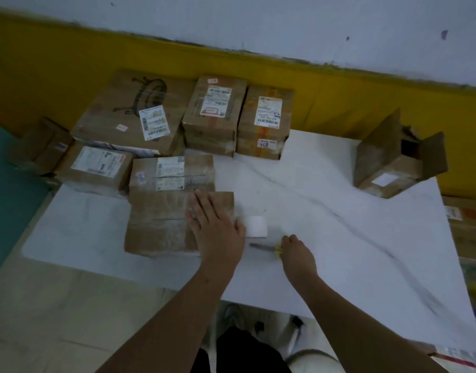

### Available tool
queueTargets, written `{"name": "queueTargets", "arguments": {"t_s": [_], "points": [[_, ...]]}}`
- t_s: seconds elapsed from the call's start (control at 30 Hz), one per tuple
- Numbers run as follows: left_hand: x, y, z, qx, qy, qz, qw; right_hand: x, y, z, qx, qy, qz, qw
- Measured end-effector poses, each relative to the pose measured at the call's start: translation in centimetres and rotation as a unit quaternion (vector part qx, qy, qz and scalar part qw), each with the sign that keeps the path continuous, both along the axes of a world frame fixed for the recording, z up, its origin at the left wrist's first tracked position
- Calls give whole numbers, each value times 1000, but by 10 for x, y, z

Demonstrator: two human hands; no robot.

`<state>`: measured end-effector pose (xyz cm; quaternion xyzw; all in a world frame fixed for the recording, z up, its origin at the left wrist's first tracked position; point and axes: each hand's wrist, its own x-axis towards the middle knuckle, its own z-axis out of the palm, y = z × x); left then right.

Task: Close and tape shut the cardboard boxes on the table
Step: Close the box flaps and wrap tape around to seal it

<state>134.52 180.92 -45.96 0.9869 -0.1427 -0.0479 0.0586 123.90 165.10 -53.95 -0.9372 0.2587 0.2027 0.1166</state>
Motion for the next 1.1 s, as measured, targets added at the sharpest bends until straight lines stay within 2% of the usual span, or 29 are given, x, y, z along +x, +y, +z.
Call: {"name": "queueTargets", "arguments": {"t_s": [0.1, 0.23, 0.33, 0.43, 0.5, 0.6, 0.63, 0.67, 0.7, 0.77, 0.8, 0.83, 0.9, 1.0, 1.03, 1.1], "points": [[1, 10, 5, 25, 19, -30, 999, -8, -2, 6, -64, 32, 25, 997], [-14, 39, 12, 44, 15, -64, 997, -19, -17, 21, -47, 31, 63, 996], [-28, 64, 10, 24, 1, -86, 996, -18, -30, 41, 22, 3, 80, 997], [-29, 83, 10, -8, -4, -113, 994, -1, -29, 75, 139, -90, 44, 985], [-31, 95, 16, -87, -2, -92, 992, 16, -16, 101, 209, -158, 68, 963], [-41, 106, 50, -281, 7, 43, 959, 46, 11, 130, 268, -190, 96, 940], [-45, 106, 64, -325, 32, 108, 939, 56, 19, 136, 276, -187, 121, 935], [-49, 104, 75, -361, 97, 179, 910, 66, 27, 141, 274, -184, 159, 931], [-53, 102, 79, -402, 198, 250, 859, 75, 35, 145, 252, -175, 211, 928], [-64, 93, 79, -459, 408, 381, 691, 90, 44, 152, 223, -149, 296, 917], [-69, 89, 76, -469, 468, 422, 619, 95, 46, 157, 218, -135, 321, 912], [-73, 84, 69, -479, 494, 446, 573, 98, 46, 161, 206, -120, 334, 912], [-79, 70, 56, -505, 502, 480, 512, 102, 44, 163, 192, -104, 335, 916], [-85, 47, 44, -587, 460, 501, 439, 109, 49, 165, 197, -106, 312, 923], [-85, 41, 39, -612, 441, 506, 419, 112, 54, 164, 190, -101, 314, 925], [-84, 30, 32, -623, 433, 506, 410, 116, 65, 162, 149, -75, 322, 932]]}}
